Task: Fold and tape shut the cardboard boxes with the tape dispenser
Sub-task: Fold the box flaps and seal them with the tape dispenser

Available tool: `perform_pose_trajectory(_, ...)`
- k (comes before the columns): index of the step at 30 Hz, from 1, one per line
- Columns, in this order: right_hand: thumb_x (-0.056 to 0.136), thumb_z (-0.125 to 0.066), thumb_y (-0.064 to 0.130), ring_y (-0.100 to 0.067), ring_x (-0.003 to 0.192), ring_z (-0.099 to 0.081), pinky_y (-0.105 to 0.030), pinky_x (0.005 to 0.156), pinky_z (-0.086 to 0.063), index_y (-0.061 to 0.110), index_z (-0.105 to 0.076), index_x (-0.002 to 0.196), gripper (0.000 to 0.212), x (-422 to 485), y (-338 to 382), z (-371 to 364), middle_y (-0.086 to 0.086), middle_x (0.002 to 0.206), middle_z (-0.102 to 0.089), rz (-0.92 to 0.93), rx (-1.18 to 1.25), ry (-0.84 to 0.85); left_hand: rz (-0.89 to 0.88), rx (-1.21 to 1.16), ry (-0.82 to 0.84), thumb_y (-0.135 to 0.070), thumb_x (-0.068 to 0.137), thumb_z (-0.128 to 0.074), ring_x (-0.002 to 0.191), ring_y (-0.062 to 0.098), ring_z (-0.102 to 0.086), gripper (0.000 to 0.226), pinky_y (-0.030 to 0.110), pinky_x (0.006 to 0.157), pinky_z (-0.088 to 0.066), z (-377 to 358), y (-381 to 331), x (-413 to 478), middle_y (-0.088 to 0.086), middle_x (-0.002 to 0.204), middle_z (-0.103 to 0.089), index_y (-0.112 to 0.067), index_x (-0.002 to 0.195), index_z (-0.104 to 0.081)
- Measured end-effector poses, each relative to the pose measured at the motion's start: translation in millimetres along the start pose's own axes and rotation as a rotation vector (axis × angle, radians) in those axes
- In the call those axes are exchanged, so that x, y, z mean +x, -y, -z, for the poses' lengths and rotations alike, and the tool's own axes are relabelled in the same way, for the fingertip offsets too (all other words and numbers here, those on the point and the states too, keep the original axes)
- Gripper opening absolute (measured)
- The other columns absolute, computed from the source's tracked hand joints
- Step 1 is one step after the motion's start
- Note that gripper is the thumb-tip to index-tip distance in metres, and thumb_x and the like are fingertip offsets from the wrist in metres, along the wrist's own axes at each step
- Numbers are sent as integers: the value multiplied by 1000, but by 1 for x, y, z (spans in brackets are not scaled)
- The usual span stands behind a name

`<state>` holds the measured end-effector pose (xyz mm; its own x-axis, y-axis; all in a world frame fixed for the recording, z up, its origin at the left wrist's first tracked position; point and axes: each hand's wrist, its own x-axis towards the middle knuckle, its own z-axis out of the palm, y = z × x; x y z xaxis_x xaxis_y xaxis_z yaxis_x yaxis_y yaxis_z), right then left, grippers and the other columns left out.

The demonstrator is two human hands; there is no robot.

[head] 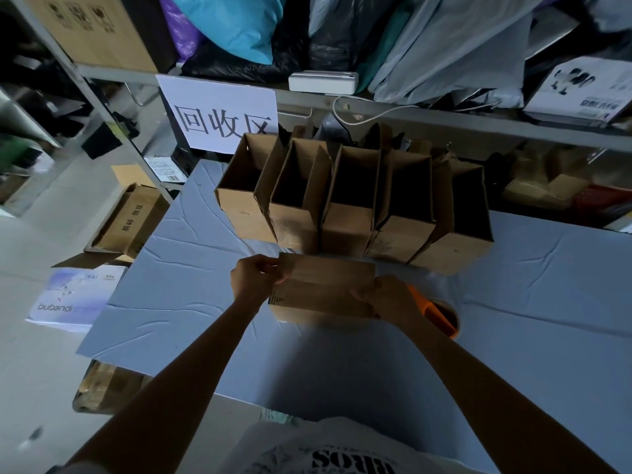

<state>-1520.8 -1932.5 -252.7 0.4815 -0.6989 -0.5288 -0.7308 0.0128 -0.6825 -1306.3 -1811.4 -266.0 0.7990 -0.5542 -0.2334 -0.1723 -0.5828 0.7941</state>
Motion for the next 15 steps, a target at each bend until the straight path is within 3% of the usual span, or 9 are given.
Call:
perform_pose_trajectory(2, 87, -67, 29, -19, 70, -63, -21, 57, -52, -1, -67, 93, 31, 3, -2, 2, -7, 76, -66, 8, 150, 23, 22, -27, 20, -18, 72, -82, 78, 17, -66, 22, 30, 70, -54, 2, 0, 0, 0, 79, -71, -12, 92, -75)
perform_pose_trajectory(5, 89, -65, 24, -26, 75, -65, -31, 66, -55, -3, -68, 93, 28, 6, -4, 5, -17, 85, -68, -11, 202, 49, 73, -80, 65, -14, 73, -80, 75, 21, -67, 24, 32, 68, -57, 4, 0, 3, 7, 83, -73, -9, 95, -74)
perform_pose_trajectory(8, 90, -65, 22, -23, 67, -61, -36, 69, -53, 6, -63, 71, 25, 6, -8, 9, -12, 72, -62, 39, 93, -15, 182, -241, 111, -32, 90, -64, 67, 19, -66, 28, 26, 57, -52, 9, -4, 8, 9, 80, -71, -6, 97, -70)
perform_pose_trajectory(10, 92, -61, 22, -23, 65, -58, -35, 68, -49, 12, -59, 64, 30, 5, -13, 16, -9, 68, -60, 149, -87, -31, 245, -326, 82, -45, 95, -49, 77, 23, -64, 45, 32, 68, -52, 14, -11, 18, 12, 88, -68, -5, 101, -67)
perform_pose_trajectory(13, 92, -60, 20, -23, 83, -63, -35, 80, -47, 8, -70, 91, 16, 2, -25, 24, -7, 88, -68, 257, -225, 5, 20, 88, 227, -48, 92, -52, 107, 27, -59, 45, 37, 94, -45, 12, -21, 29, 11, 117, -65, -11, 116, -63)
perform_pose_trajectory(15, 92, -61, 20, -22, 91, -61, -31, 84, -44, 7, -69, 100, 18, 5, -31, 24, -8, 98, -67, 324, -320, -6, -80, 247, 466, -48, 88, -59, 119, 24, -53, 52, 32, 95, -40, -1, -20, 22, 8, 131, -57, -15, 128, -56)
